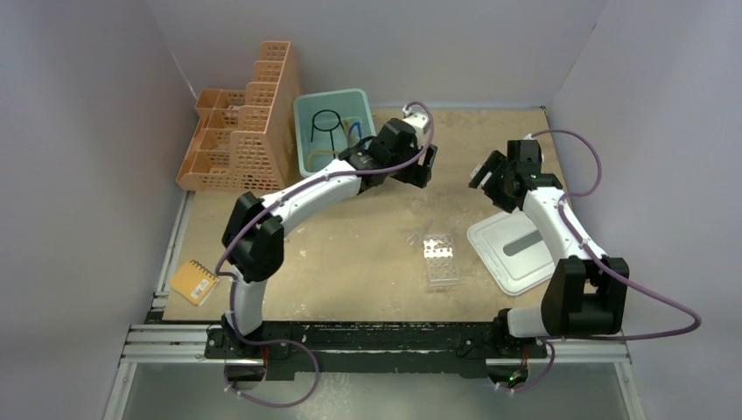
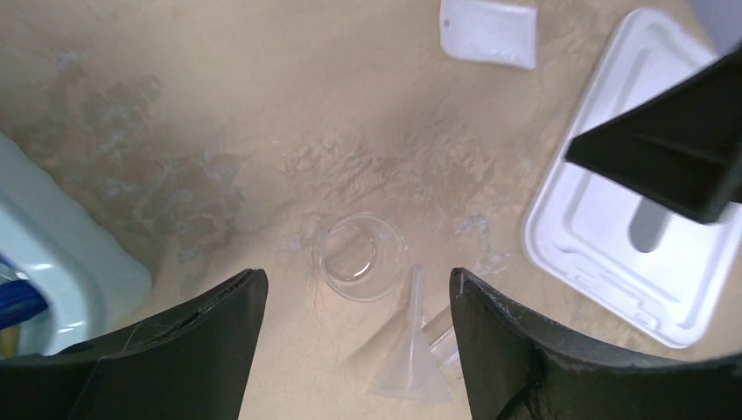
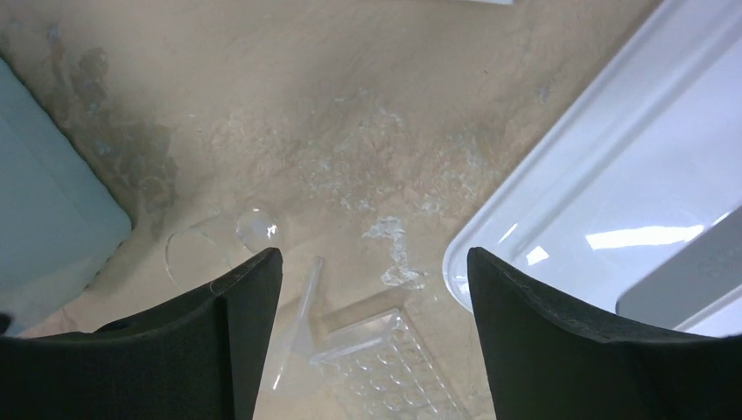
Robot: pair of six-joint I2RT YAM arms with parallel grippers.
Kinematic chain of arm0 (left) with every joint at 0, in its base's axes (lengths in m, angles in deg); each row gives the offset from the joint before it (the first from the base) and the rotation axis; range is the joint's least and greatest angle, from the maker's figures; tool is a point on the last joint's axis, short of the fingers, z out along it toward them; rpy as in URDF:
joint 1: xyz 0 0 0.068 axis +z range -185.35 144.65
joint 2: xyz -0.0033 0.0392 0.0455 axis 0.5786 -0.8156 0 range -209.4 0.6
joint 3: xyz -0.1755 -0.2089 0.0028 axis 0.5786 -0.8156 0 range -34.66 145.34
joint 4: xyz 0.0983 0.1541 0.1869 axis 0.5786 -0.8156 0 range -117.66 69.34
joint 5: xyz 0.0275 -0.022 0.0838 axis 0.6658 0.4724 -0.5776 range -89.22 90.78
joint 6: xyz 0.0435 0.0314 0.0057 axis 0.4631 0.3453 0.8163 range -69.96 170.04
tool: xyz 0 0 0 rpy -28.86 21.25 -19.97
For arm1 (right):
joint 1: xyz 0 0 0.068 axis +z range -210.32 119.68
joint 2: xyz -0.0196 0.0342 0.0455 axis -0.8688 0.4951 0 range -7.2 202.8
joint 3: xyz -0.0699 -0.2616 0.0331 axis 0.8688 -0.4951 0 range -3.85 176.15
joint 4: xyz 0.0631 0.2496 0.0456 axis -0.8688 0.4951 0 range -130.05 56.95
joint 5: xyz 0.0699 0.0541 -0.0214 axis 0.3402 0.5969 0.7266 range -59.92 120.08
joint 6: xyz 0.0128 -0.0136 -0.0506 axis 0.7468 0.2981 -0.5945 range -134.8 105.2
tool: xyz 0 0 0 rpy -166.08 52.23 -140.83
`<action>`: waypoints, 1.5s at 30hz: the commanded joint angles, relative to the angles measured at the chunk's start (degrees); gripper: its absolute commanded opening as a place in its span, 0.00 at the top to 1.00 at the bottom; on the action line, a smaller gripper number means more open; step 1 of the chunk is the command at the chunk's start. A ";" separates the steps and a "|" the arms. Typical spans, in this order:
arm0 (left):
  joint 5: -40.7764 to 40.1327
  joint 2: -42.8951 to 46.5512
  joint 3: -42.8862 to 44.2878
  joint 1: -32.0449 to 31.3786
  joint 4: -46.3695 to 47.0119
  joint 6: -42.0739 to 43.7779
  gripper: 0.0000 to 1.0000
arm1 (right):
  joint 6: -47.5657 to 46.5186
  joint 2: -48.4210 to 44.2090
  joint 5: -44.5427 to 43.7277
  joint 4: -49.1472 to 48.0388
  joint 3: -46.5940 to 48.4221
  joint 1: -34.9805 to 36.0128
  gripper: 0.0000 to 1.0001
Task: Organize the chemistry lab equipment
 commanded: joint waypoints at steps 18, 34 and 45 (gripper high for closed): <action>-19.35 -17.97 13.09 -7.11 -7.91 -8.62 0.19 | -1.71 -7.08 -0.62 1.10 -4.57 -1.06 0.14; -25.09 -12.92 16.89 -7.08 -11.50 -9.59 0.20 | -2.72 -7.52 -0.90 0.29 -4.88 -1.00 0.15; -25.69 -18.81 19.76 -5.98 -18.20 -13.76 0.20 | -2.88 -6.79 0.07 0.16 -5.09 -1.06 0.15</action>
